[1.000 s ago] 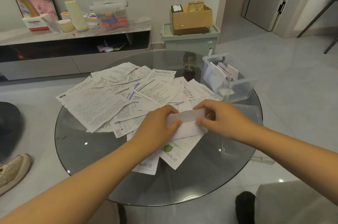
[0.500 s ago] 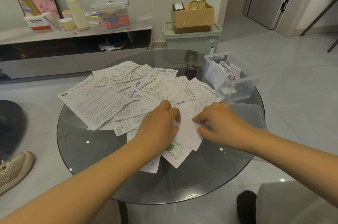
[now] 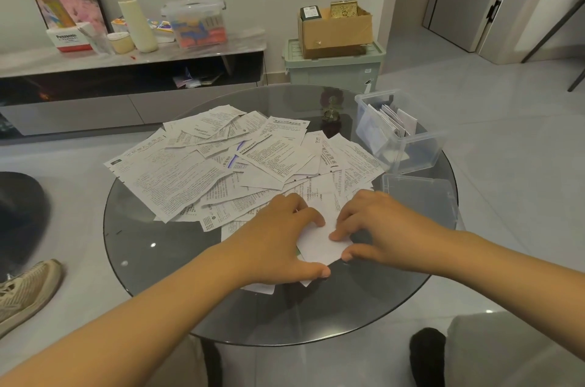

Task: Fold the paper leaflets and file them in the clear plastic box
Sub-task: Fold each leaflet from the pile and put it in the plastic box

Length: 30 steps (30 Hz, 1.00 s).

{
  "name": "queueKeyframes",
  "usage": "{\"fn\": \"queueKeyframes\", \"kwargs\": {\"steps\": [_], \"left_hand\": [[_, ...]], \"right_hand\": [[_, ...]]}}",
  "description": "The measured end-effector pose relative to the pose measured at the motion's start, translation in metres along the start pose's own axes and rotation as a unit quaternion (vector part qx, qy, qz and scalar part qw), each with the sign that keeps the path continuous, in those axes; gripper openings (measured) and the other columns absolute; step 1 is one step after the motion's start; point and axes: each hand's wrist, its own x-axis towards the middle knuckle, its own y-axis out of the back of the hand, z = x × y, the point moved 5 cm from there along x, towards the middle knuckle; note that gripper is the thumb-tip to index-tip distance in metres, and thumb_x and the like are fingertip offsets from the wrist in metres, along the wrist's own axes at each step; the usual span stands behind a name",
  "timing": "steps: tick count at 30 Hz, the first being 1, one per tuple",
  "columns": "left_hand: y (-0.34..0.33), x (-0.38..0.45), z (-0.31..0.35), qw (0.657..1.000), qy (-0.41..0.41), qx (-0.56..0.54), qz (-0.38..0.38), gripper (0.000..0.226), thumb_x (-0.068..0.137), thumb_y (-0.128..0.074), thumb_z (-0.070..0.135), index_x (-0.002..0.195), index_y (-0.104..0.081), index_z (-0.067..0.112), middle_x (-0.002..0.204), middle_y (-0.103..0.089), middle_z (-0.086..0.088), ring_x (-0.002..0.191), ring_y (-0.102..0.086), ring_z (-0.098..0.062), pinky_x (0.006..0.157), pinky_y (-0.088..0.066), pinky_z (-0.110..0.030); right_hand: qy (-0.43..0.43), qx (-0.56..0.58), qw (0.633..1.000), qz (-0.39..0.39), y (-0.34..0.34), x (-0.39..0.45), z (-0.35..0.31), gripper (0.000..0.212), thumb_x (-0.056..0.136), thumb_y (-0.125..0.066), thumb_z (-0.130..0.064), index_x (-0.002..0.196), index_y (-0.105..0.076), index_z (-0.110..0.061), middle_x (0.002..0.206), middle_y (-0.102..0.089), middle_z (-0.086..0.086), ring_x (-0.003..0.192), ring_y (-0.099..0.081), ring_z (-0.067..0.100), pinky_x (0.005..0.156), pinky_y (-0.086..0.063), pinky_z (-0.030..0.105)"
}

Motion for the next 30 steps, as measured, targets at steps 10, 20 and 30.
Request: {"fn": "queueKeyframes", "kwargs": {"steps": [10,20,30], "left_hand": [[0.012,0.003,-0.004,0.997,0.018,-0.068,0.018,0.020,0.080,-0.057,0.045,0.093,-0.064,0.031,0.102,-0.057,0.010,0.099,-0.051,-0.007,0.086,-0.045,-0.030],[0.017,0.004,-0.009,0.984,0.082,-0.157,-0.012,0.040,0.083,-0.050,0.055,0.086,-0.067,0.018,0.097,-0.062,0.004,0.091,-0.058,-0.011,0.088,-0.047,-0.036],[0.015,0.011,-0.023,0.980,0.118,-0.127,0.094,0.019,0.081,-0.069,0.026,0.092,-0.054,0.025,0.097,-0.055,0.006,0.085,-0.052,-0.008,0.074,-0.044,-0.023]], "right_hand": [[0.019,0.099,0.995,0.012,0.015,0.003,0.001,0.037,0.079,-0.060,-0.057,0.107,-0.068,-0.033,0.103,-0.064,-0.017,0.100,-0.050,0.003,0.090,-0.042,0.026],[-0.043,0.145,0.988,-0.011,0.014,0.020,0.011,0.006,0.086,-0.063,-0.034,0.084,-0.065,-0.029,0.091,-0.067,-0.014,0.090,-0.058,0.006,0.084,-0.048,0.031],[-0.097,0.198,0.974,0.045,0.005,0.042,0.014,0.029,0.083,-0.068,-0.029,0.109,-0.055,-0.028,0.080,-0.054,-0.011,0.073,-0.051,0.003,0.070,-0.044,0.022]]}}
